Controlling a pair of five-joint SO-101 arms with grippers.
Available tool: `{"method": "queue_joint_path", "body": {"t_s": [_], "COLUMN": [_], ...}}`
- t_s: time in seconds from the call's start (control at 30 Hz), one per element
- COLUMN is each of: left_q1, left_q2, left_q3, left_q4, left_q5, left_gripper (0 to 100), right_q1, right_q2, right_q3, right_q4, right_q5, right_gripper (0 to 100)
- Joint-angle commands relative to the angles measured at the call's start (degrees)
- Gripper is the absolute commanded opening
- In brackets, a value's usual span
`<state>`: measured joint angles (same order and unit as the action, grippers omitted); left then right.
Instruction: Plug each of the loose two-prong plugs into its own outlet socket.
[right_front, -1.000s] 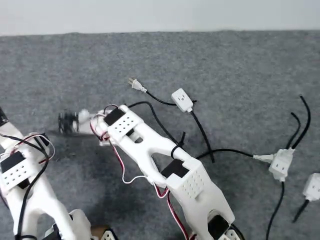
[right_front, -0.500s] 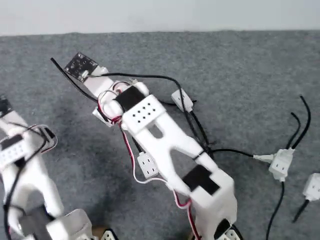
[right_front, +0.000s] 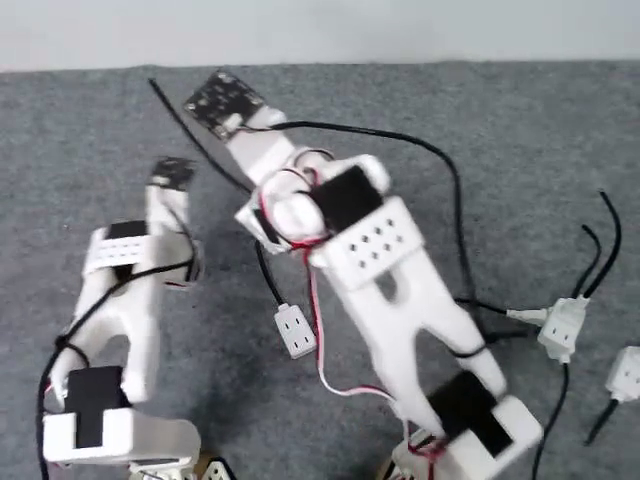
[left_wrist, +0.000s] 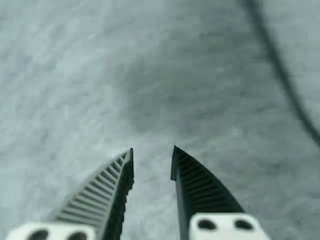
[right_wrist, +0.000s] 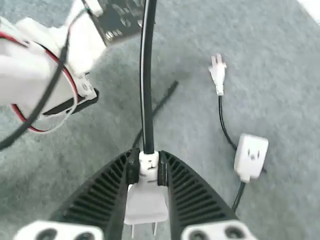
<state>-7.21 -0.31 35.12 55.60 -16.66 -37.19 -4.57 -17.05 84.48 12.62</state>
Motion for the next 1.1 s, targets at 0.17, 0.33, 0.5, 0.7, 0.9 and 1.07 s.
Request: {"method": "queue_joint_path", "body": {"t_s": [0.17, 0.33, 0.5, 0.7, 0.9, 1.07], "left_q1": [10.7, 11.2, 11.5, 12.2, 15.4, 16.4], "left_q2": [-1.8, -2.0, -2.0, -8.7, -22.3, -28.0], "left_q3": [-1.4, -0.7, -0.1, 6.6, 20.4, 25.5], "left_q4": [-2.4, -2.6, -2.0, -4.4, -11.1, -11.9], "left_q5": [-5.6, -6.0, -9.8, -13.1, -14.6, -16.0], "left_gripper": [8, 1, 1, 1, 1, 1], "right_q1": [2.2, 1.9, 2.1, 2.2, 1.9, 1.9], "right_q2": [-27.4, -35.8, -33.0, -26.9, -24.8, -24.8], "right_q3": [35.3, 48.4, 49.0, 48.8, 48.6, 48.6], "right_q4": [-21.6, -29.4, -29.5, -32.7, -33.5, -33.5], "right_q5": [-1.0, -3.5, -7.9, -8.2, -8.2, -8.2], "right_gripper": [0.8, 0.8, 0.8, 0.8, 0.8, 0.8]}}
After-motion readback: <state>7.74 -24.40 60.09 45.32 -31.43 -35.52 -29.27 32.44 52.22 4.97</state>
